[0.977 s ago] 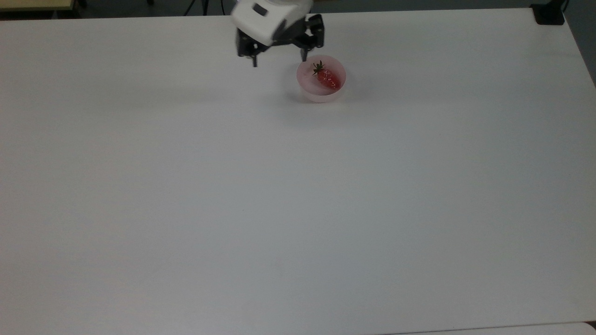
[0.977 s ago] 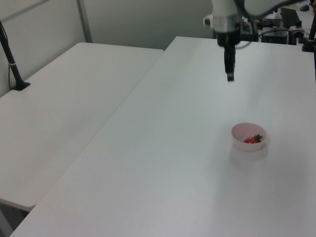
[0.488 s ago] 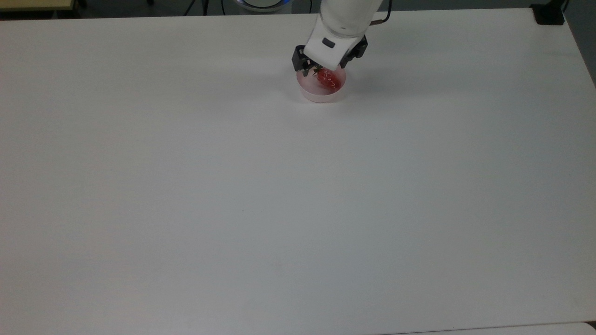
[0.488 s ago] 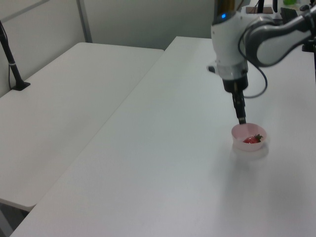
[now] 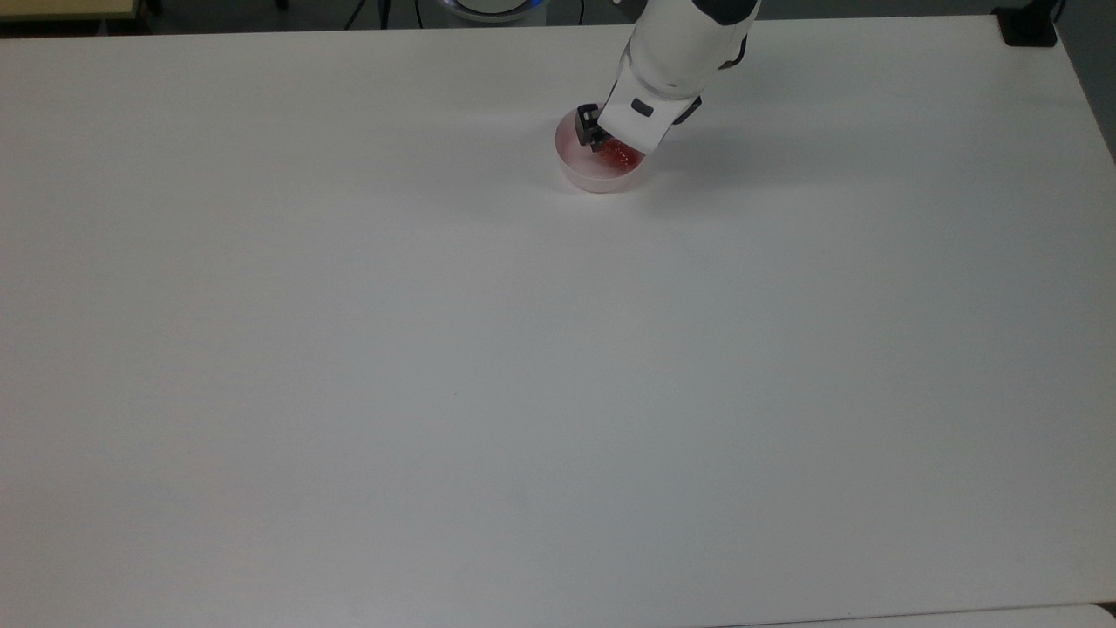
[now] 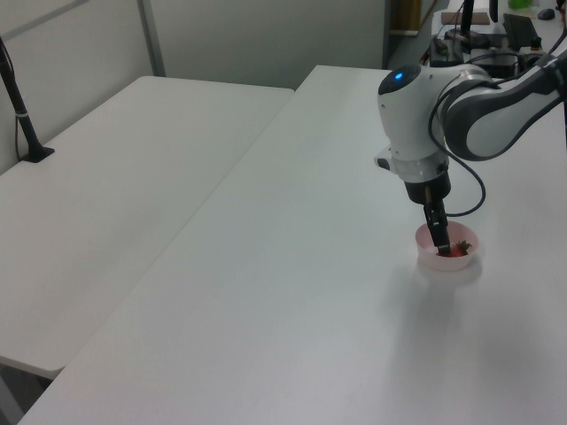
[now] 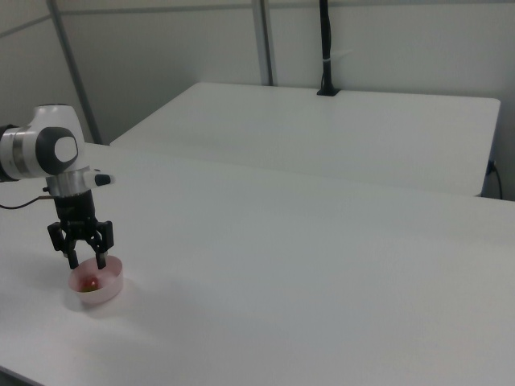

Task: Pick up strawberry from bowl
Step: 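Lower the gripper into the pink bowl toward the strawberry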

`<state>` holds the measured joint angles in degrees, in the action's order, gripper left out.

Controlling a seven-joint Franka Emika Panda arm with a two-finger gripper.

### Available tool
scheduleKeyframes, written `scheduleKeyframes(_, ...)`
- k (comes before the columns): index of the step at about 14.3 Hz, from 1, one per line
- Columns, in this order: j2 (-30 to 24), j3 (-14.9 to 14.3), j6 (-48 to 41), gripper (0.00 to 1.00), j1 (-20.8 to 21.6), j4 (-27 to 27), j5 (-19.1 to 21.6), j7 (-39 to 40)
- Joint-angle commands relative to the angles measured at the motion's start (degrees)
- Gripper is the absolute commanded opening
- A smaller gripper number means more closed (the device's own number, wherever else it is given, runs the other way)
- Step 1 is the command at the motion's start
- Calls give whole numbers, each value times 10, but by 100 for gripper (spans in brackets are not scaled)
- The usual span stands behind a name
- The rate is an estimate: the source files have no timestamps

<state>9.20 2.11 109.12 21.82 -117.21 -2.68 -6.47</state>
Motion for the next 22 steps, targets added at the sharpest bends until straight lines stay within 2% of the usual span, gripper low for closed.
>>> scheduleKeyframes(1, 6, -4, 21, 68, 4, -7, 0, -10)
scheduleKeyframes(3, 21, -4, 40, 64, 5, -11, 0, -10)
scheduleKeyframes(6, 30, -4, 48, 64, 3, -17, -7, -7)
scheduleKeyframes(12, 24, -6, 47, 64, 1, -13, -5, -10)
scheduleKeyframes(15, 18, -6, 44, 61, 0, -10, -5, -10)
scheduleKeyframes(22, -5, -24, 21, 61, -5, 22, 1, -10)
